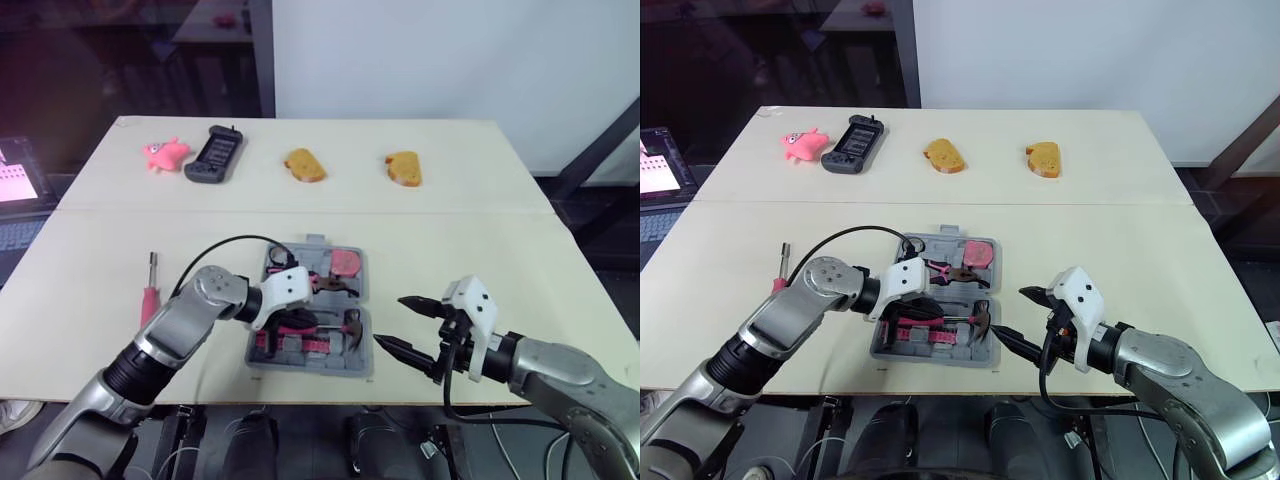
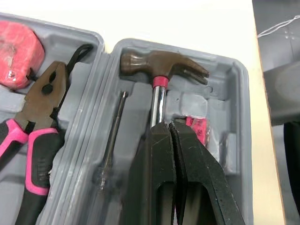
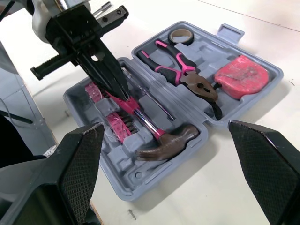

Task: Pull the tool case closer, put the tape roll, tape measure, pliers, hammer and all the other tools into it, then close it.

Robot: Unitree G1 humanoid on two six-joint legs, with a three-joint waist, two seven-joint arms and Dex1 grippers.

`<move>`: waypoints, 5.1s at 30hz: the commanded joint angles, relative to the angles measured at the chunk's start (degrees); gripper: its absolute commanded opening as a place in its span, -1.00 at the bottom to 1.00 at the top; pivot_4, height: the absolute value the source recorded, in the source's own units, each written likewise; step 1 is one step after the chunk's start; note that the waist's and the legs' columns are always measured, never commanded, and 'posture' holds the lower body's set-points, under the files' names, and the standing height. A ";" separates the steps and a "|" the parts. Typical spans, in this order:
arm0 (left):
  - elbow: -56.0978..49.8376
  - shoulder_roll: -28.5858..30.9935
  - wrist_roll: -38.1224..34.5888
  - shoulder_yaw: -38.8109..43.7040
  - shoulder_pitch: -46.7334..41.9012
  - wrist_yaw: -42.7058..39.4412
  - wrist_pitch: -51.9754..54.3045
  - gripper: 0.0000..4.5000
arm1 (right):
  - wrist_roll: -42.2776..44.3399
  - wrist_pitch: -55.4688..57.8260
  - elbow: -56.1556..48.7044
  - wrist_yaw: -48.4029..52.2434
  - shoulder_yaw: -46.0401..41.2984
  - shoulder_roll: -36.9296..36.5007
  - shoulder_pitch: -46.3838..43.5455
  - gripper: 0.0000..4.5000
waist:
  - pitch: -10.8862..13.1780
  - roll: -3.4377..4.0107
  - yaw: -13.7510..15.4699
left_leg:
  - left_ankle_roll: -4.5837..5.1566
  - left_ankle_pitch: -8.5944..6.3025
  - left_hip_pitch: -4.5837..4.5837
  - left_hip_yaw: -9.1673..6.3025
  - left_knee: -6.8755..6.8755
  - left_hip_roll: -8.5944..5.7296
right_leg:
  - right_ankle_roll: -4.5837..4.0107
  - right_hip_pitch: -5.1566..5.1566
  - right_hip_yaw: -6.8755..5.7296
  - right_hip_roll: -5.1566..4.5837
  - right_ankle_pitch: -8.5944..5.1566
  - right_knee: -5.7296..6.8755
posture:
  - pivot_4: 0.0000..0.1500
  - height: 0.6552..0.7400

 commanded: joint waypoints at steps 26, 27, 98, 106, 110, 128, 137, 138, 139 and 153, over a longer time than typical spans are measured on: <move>12.95 0.09 12.01 -5.73 6.05 4.03 -12.63 -0.96 | 1.55 0.89 -2.09 -1.50 -1.43 -0.01 -0.13 1.00 | -0.47 0.51 0.10 | 0.33 -0.20 0.12 0.00 0.35 0.00 | 0.01 0.32 0.00 -0.01 -0.04 -0.03 | 1.00 1.00; 13.49 -0.08 12.31 -5.97 6.29 4.23 -12.79 -0.96 | 1.56 0.86 -2.07 -1.47 -1.48 -0.02 -0.09 1.00 | -0.54 0.55 0.10 | 0.33 -0.20 0.14 0.00 0.35 0.00 | 0.00 0.34 0.00 -0.01 -0.04 -0.03 | 1.00 1.00; 27.13 21.23 -14.76 68.44 47.26 -4.50 -27.05 0.98 | -6.91 -13.27 20.95 20.86 -26.83 -7.34 10.92 1.00 | -0.09 0.09 -1.84 | 0.31 -0.23 0.05 0.51 -0.50 0.11 | -0.51 -0.43 0.27 -0.10 -0.28 -0.15 | 1.00 1.00; 8.30 10.62 -14.51 61.40 43.98 13.02 -13.42 0.98 | -1.64 -5.08 10.49 14.51 -19.83 -6.81 1.50 1.00 | -0.09 0.08 -1.60 | 0.29 -0.22 0.06 0.52 -0.40 0.09 | -0.47 -0.34 0.34 -0.10 -0.26 -0.11 | 1.00 1.00; -1.57 -0.38 -16.50 58.99 32.55 34.73 4.68 0.98 | 1.08 -3.92 6.86 12.90 -14.01 -5.36 -5.15 1.00 | -0.09 -0.04 -1.13 | 0.28 -0.20 0.03 0.34 -0.30 0.06 | -0.27 -0.27 0.26 -0.05 -0.16 -0.05 | 1.00 1.00; 1.88 -10.79 -7.48 48.87 10.16 61.69 29.62 0.98 | 1.90 -2.93 7.72 18.71 2.26 -6.03 -18.94 1.00 | -0.11 -0.11 -1.46 | 0.28 -0.20 0.05 0.07 -0.14 -0.04 | 0.00 -0.01 0.09 -0.03 0.00 -0.05 | 1.00 1.00; 7.13 -6.61 -6.85 48.43 3.13 61.11 41.02 0.98 | 0.92 -3.66 7.77 18.66 2.46 -5.53 -17.55 1.00 | -0.10 -0.11 -1.48 | 0.27 -0.20 0.04 0.00 -0.14 -0.05 | 0.00 0.00 0.03 -0.03 0.00 -0.05 | 1.00 1.00; 7.57 -6.17 -6.76 48.47 2.81 60.89 41.43 0.98 | 0.85 -3.70 7.53 18.37 2.48 -5.37 -17.14 1.00 | -0.10 -0.11 -1.48 | 0.27 -0.19 0.04 0.00 -0.15 -0.05 | 0.00 0.00 0.03 -0.03 0.00 -0.04 | 1.00 1.00; 8.31 -5.64 -6.66 48.20 2.64 60.49 41.61 0.98 | 1.05 -3.60 7.27 18.04 2.40 -5.13 -16.87 1.00 | -0.10 -0.11 -1.47 | 0.27 -0.19 0.04 0.00 -0.15 -0.05 | 0.00 0.00 0.02 -0.03 0.00 -0.04 | 1.00 1.00; 20.56 -5.88 -6.63 49.57 -0.35 59.25 39.52 0.98 | 1.30 -3.56 5.77 14.76 1.91 -4.21 -14.84 1.00 | -0.12 -0.09 -1.38 | 0.23 -0.17 0.05 -0.03 -0.15 -0.06 | -0.01 0.01 0.00 -0.04 0.00 -0.02 | 1.00 1.00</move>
